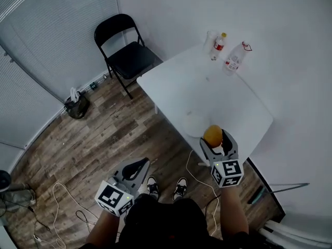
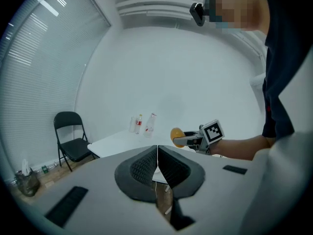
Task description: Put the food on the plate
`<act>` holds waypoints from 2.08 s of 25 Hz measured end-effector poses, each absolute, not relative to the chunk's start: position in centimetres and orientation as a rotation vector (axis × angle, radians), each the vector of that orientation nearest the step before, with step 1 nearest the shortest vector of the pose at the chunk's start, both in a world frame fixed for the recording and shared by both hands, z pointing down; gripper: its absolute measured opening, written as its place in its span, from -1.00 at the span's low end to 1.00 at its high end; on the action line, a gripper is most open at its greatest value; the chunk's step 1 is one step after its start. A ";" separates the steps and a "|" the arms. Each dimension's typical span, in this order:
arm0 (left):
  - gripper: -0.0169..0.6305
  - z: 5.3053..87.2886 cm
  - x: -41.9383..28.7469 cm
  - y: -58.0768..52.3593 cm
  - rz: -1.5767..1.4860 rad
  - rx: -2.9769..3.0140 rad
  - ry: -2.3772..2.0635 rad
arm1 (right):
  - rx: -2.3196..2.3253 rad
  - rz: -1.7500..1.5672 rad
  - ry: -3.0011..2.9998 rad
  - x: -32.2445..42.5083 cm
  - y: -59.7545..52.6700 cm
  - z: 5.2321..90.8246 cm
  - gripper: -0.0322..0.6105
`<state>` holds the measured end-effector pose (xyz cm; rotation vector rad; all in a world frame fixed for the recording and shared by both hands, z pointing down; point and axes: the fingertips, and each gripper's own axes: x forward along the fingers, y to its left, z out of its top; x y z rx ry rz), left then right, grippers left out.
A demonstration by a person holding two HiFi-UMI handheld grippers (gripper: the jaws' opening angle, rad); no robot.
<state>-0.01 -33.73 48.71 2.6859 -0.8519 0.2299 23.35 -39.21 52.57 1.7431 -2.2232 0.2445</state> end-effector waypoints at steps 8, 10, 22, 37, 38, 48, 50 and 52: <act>-0.88 50.2 1.8 -34.3 0.234 2.589 -0.997 | 1.614 0.335 -2.215 25.7 -44.5 58.9 0.25; -0.88 50.8 1.8 -34.5 0.241 2.564 -1.032 | 1.577 0.368 -2.196 26.0 -45.7 61.2 0.25; -0.88 53.3 -0.7 -36.0 0.275 2.419 -1.161 | 1.405 0.463 -2.030 25.0 -51.2 72.4 0.25; -0.88 52.9 -5.0 -35.0 0.255 2.369 -1.254 | 1.368 0.480 -1.890 24.6 -52.0 75.1 0.25; -0.88 52.8 -5.1 -35.0 0.255 2.373 -1.251 | 1.379 0.476 -1.899 24.6 -51.9 74.5 0.25; -0.88 50.1 -2.8 -35.7 0.183 2.457 -1.157 | 1.647 0.283 -2.256 25.0 -48.7 58.0 0.25; -0.88 49.3 -1.8 -35.7 0.178 2.494 -1.125 | 1.696 0.209 -2.277 25.6 -47.2 54.8 0.07; -0.88 48.6 -0.7 -35.7 0.177 2.532 -1.092 | 1.771 0.169 -2.301 26.5 -45.6 51.8 -0.62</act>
